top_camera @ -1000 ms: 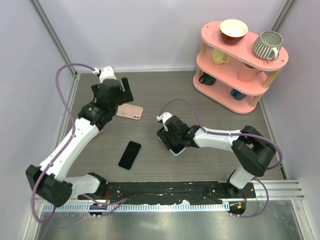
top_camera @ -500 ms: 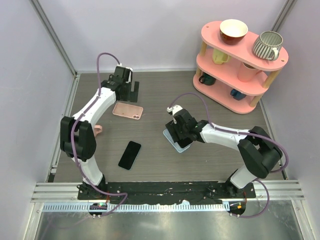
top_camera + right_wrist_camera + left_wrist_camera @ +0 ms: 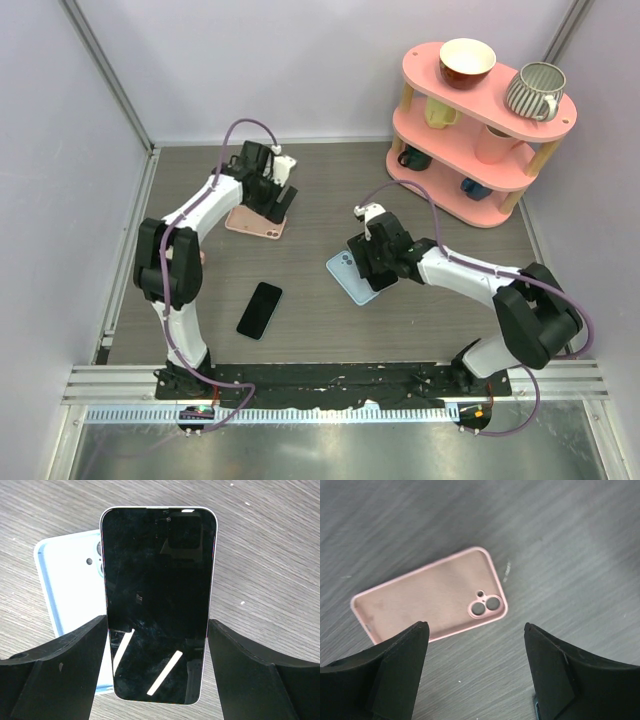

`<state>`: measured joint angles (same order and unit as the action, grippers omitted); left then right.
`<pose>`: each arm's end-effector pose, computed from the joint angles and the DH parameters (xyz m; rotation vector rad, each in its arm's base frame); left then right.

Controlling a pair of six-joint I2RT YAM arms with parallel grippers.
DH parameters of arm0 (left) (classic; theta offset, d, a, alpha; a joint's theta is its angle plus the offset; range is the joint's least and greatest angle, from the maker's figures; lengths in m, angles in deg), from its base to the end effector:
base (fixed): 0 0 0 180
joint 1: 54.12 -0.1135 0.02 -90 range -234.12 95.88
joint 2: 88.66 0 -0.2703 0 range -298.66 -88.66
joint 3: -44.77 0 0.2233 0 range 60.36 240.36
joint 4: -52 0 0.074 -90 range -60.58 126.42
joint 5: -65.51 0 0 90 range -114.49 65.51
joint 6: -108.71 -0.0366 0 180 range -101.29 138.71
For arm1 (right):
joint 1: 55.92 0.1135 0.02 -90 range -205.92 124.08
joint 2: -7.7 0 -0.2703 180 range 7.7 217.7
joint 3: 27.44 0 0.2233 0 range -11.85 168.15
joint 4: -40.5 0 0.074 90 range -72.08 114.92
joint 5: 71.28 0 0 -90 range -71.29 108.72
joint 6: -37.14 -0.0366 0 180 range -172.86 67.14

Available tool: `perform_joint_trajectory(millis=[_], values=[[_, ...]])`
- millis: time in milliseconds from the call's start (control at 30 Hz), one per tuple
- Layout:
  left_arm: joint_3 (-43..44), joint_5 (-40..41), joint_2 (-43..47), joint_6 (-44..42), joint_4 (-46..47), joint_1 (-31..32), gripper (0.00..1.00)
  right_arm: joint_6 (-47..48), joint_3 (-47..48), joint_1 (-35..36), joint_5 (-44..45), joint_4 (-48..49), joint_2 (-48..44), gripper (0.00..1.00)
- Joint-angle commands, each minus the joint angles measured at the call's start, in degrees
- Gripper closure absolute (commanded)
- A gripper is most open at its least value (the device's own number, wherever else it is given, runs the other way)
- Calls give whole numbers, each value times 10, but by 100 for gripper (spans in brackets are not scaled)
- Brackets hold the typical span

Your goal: Put the phone into the phone case

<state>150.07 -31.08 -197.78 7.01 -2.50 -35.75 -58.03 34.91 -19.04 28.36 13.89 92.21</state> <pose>0.3681 -0.1267 0.2601 0.7127 2.4902 -0.1916 0.2224 0.1592 0.2155 -0.5847 2.3385 0.1355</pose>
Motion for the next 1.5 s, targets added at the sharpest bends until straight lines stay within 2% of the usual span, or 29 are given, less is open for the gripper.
perform_joint_trajectory(millis=[0, 67, 400, 467, 767, 867, 900, 1000, 1067, 1100, 1167, 1300, 1400, 1433, 1467], values=[[-54, -30, 34, -80, 14, 39, 18, -19, -2, -20, 4, 32, -51, 36], [-52, -12, 16, -96, 3, 52, 19, -21, -7, -26, 6, 34, -68, 36], [24, 20, -73, -53, -40, 54, 42, -23, -23, -44, 11, 30, -130, 36], [39, 37, -86, -46, -50, 56, 42, -21, -25, -46, 9, 29, -137, 36], [38, 46, -111, 0, -57, 61, 55, -23, -36, -53, 10, 31, -167, 36], [43, 47, -114, 42, -64, 63, 75, -27, -36, -55, 7, 29, -175, 36], [46, 46, -113, 60, -65, 64, 88, -27, -36, -55, 6, 30, -177, 36], [56, 22, -104, 171, -59, 65, 100, -27, -36, -55, 3, 30, -185, 36], [53, -2, -97, 253, -43, 66, 100, -27, -38, -56, 4, 29, -192, 36], [55, -26, -98, 322, -41, 66, 100, -27, -40, -56, 5, 30, -195, 36], [52, -59, -98, 376, -22, 69, 100, -27, -42, -56, 2, 30, -198, 36], [35, -49, -80, 498, 33, 83, 100, -46, -47, -59, 0, 36, -185, 36], [17, -48, -65, 577, 76, 91, 97, -54, -35, -59, -17, 24, -156, 27], [13, -59, -63, 581, 98, 94, 88, -53, -34, -59, -17, 20, -153, 24], [16, -61, -62, 581, 97, 96, 62, -53, -35, -59, -12, 20, -150, 22]])
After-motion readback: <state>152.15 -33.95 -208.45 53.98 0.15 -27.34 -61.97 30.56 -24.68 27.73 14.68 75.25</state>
